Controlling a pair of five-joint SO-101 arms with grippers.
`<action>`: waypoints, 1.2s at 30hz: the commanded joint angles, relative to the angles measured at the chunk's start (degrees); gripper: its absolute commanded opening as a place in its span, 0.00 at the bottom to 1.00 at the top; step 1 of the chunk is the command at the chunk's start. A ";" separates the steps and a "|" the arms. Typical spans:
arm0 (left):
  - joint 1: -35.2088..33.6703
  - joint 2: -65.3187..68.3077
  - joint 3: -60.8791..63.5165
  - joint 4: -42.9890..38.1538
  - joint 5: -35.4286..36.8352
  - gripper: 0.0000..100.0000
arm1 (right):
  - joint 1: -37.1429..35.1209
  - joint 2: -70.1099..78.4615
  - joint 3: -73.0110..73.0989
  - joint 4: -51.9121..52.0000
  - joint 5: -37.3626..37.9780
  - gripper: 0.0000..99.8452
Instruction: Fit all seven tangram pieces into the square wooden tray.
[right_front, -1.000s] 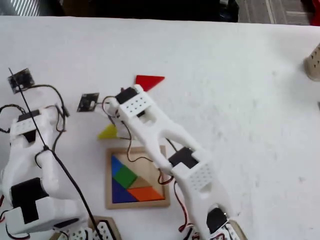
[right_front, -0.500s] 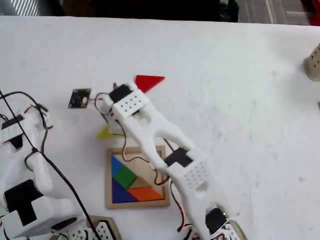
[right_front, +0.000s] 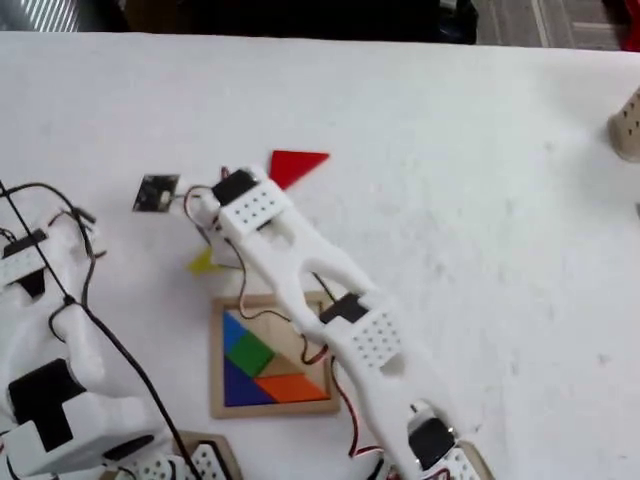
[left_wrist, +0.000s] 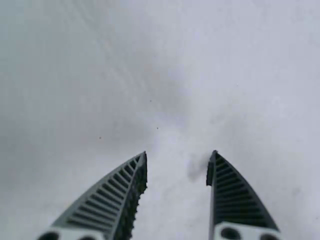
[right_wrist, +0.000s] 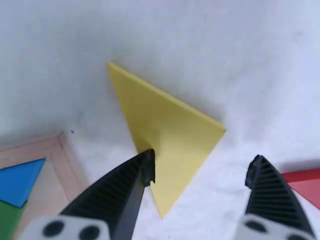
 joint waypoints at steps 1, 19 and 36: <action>0.84 -0.22 -2.46 -0.79 0.70 0.20 | 0.31 0.75 -0.97 0.13 -0.18 0.29; 1.36 -0.13 -2.37 -0.79 0.70 0.20 | -2.68 1.36 -0.97 4.79 8.35 0.07; 2.68 -0.13 -2.37 -1.14 -3.52 0.20 | 0.92 -6.37 -4.92 19.56 -1.93 0.02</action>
